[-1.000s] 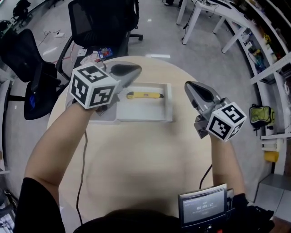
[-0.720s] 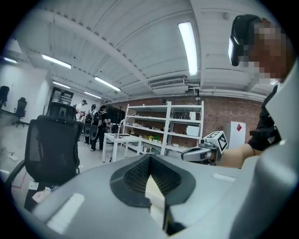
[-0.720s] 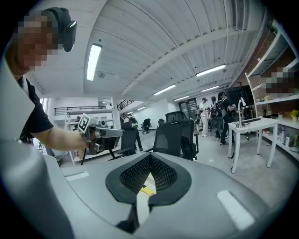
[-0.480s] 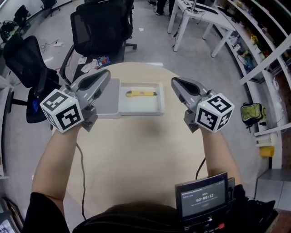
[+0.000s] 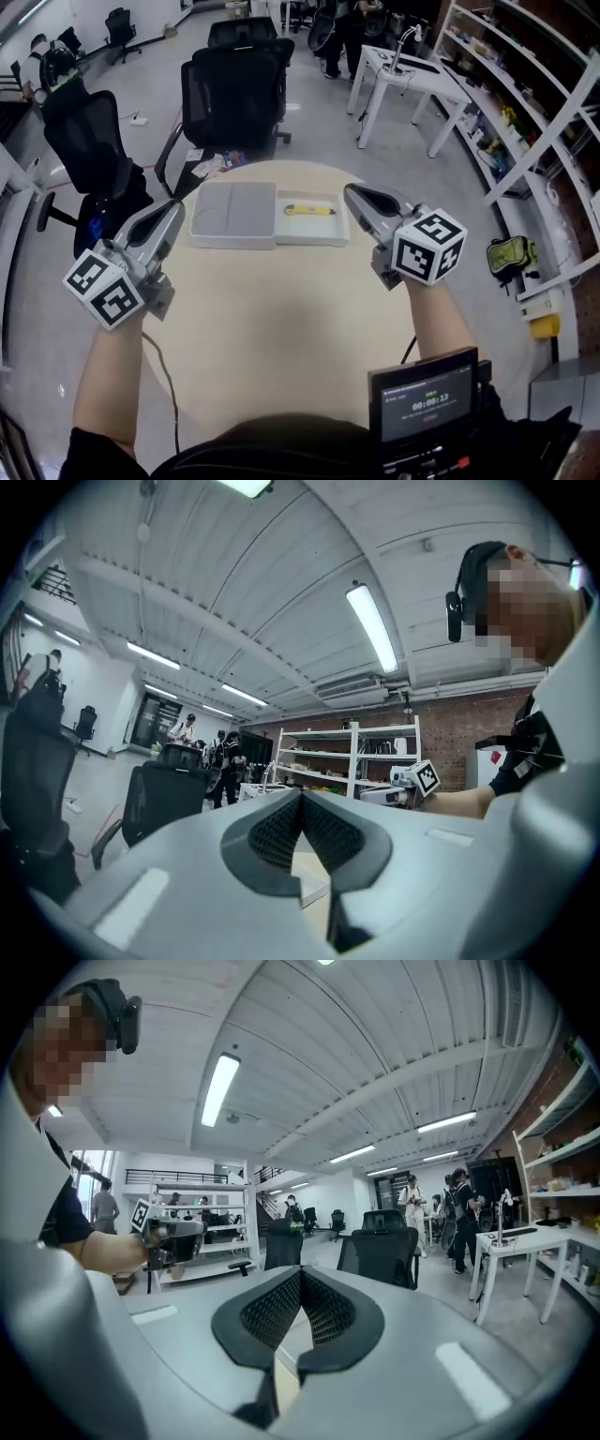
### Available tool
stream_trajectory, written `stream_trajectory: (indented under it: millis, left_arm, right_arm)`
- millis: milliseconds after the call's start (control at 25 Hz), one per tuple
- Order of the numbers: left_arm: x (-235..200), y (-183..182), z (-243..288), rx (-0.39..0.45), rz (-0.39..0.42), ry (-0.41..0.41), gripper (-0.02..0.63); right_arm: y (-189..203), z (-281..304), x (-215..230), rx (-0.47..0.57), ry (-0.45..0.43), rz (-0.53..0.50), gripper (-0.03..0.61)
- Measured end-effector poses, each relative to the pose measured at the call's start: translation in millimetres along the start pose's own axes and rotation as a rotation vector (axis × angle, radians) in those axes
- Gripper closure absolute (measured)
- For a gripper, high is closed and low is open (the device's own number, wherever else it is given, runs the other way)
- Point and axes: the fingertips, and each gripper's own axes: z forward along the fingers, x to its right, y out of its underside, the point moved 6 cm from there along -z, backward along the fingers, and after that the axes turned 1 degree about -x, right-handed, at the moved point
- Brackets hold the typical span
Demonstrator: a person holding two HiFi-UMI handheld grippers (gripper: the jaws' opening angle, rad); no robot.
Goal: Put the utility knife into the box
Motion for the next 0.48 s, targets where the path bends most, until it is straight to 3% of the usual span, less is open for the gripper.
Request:
stream_trajectory:
  millis: [160, 320, 480]
  left_arm:
    - [10.4, -24.3, -80.8, 0.034, 0.026, -0.014, 0.615]
    - [29.1, -51.1, -147.2, 0.064, 0.079, 0.026, 0.614]
    - [51.2, -66.6, -193.4, 0.081, 0.078, 0.074, 0.614]
  right_arm:
    - [-18.1, -16.1, -62.7, 0.014, 0.017, -0.007, 0.565]
    - [-35.9, -43.5, -134.7, 0.038, 0.042, -0.021, 0.565]
    - [-47.5, -76.3, -193.3, 0.06, 0.064, -0.013, 0.565]
